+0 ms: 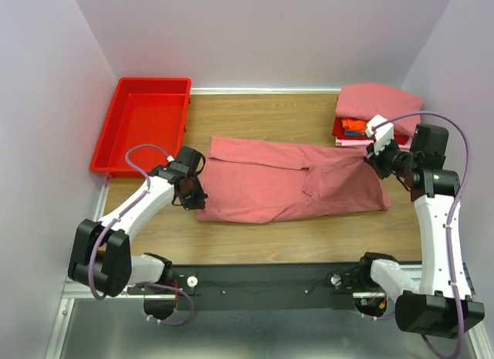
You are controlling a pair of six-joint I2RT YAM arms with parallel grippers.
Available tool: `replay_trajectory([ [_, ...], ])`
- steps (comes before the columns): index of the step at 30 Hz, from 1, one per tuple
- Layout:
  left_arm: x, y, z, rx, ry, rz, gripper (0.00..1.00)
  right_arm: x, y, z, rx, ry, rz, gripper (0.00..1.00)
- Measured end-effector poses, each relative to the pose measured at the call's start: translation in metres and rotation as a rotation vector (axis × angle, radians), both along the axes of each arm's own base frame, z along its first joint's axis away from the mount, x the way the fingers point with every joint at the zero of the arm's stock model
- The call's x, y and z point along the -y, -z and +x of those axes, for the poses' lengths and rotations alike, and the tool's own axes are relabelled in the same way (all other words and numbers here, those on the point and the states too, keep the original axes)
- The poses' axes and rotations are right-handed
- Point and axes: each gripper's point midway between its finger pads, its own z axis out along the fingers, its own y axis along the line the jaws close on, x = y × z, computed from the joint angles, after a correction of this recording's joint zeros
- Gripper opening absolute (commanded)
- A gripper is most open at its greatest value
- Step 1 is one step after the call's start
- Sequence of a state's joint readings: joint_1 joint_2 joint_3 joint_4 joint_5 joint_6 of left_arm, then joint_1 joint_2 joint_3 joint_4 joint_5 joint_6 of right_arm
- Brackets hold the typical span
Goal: Fold and stack the t-shirts
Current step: Fold the tshirt
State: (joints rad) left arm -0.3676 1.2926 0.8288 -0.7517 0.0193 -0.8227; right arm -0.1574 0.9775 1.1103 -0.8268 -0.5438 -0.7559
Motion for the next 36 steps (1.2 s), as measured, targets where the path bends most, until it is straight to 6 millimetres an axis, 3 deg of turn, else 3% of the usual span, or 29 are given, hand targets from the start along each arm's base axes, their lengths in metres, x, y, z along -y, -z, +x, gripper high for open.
replay_trajectory([
  [11, -0.016, -0.006, 0.017, 0.032, -0.036, 0.005, 0.0, 0.008, -0.015, 0.011, 0.056, 0.046, -0.018, 0.0],
  [21, -0.007, -0.029, 0.067, 0.12, 0.018, 0.018, 0.0, 0.017, -0.019, 0.023, 0.082, 0.097, -0.03, 0.0],
  [36, -0.01, -0.014, 0.099, 0.111, 0.054, 0.1, 0.0, 0.028, -0.01, 0.034, 0.086, 0.159, -0.047, 0.0],
])
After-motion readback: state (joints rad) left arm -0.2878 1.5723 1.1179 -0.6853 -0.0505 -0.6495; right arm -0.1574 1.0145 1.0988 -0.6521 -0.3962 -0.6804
